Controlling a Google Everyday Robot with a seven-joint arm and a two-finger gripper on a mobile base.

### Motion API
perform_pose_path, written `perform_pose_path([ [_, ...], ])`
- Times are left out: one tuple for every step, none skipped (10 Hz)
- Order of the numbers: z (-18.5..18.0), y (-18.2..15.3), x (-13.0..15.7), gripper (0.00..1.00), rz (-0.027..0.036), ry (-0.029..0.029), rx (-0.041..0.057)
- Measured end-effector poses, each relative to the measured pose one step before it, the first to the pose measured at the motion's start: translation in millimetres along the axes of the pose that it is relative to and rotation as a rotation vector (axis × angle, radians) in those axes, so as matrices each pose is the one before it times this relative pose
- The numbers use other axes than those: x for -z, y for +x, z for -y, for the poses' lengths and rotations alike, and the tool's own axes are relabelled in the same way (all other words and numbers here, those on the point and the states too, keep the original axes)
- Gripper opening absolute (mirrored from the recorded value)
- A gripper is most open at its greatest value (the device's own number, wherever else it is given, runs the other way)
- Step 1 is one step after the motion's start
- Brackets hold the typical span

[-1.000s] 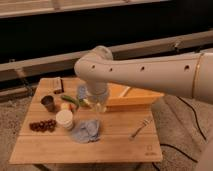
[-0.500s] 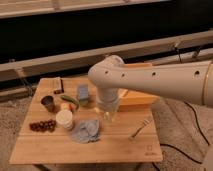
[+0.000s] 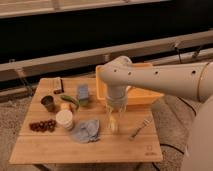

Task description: Place banana in table surface

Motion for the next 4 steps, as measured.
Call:
perform_pose_path([
  [-3.89,1.41,1.85,0.8,-0.00744,0.01434,0.00967],
  [0.37,0.28,5.19,0.8,-0.0013,-0.01442,0.0038],
  [1.58,-0.16,0.28,0.8,-0.00043,0.0,-0.00227],
  [-3.02,-0.03,0.11,0.8,0.00114,-0.00215,0.00499],
])
